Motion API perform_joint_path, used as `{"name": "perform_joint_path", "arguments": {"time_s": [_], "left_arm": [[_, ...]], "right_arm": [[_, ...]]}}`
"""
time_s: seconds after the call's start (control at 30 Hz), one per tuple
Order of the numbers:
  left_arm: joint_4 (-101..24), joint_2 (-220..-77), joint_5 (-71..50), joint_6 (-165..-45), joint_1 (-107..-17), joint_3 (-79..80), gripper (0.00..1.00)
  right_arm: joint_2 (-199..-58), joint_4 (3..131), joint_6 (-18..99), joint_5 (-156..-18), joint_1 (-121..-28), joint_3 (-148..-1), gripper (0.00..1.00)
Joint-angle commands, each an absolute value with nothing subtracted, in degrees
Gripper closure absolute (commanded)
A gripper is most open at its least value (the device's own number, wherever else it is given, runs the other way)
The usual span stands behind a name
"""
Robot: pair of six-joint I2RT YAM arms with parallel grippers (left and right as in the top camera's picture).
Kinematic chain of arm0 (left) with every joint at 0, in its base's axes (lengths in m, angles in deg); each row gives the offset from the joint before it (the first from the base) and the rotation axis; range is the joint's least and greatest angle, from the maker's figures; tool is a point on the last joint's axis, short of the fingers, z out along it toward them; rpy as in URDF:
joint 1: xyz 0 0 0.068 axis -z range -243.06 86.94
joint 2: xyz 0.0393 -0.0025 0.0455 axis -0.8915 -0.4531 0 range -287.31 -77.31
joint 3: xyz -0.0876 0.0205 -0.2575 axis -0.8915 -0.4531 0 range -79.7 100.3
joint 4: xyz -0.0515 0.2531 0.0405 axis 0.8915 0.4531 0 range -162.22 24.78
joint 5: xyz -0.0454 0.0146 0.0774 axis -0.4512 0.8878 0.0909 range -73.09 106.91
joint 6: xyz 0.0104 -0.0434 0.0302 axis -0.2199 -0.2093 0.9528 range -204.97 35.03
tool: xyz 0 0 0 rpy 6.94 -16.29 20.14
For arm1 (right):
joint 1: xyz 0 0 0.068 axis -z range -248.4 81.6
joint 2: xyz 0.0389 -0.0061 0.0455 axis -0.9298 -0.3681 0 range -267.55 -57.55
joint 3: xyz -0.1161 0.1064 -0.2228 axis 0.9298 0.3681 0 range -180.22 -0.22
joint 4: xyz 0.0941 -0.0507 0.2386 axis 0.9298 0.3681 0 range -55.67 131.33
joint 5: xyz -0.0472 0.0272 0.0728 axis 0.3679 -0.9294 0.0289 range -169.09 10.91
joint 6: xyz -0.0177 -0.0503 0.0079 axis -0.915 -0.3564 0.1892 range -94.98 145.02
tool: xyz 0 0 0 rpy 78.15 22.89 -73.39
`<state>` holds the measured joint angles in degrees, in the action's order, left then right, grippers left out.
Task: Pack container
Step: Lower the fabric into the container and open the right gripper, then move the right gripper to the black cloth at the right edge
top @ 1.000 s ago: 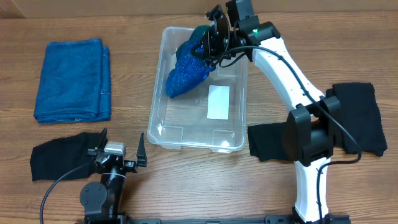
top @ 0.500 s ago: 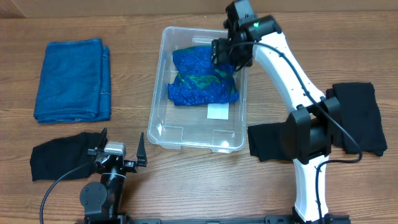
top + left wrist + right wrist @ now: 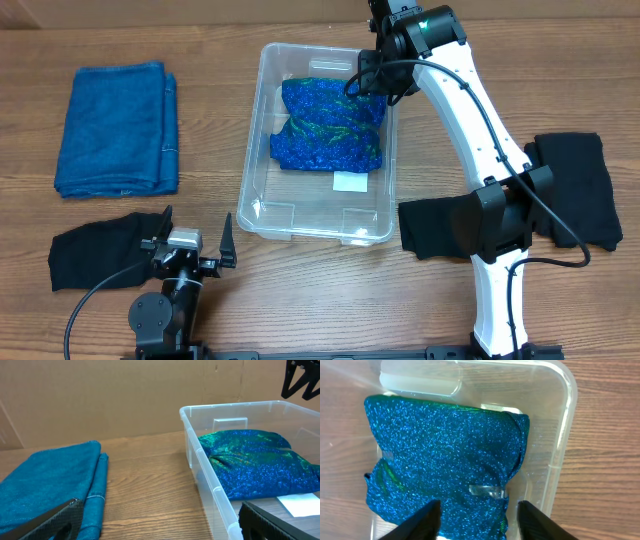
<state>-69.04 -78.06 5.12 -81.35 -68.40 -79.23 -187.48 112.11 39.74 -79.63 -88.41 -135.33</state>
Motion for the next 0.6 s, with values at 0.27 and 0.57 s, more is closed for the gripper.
{"name": "perform_joint_path", "arguments": {"time_s": [0.27,0.57], "left_arm": [[-69.06,-77.58,5.29,-80.24,-68.78,-79.43,0.00],[-69.06,-77.58,5.29,-80.24,-68.78,-79.43,0.00]], "right_arm": [[-161.80,131.39,59.46,-64.57,-78.55,-136.95,0.22],[-159.35,131.28,65.58,-62.18,-54.71,-131.33,0.00]]}}
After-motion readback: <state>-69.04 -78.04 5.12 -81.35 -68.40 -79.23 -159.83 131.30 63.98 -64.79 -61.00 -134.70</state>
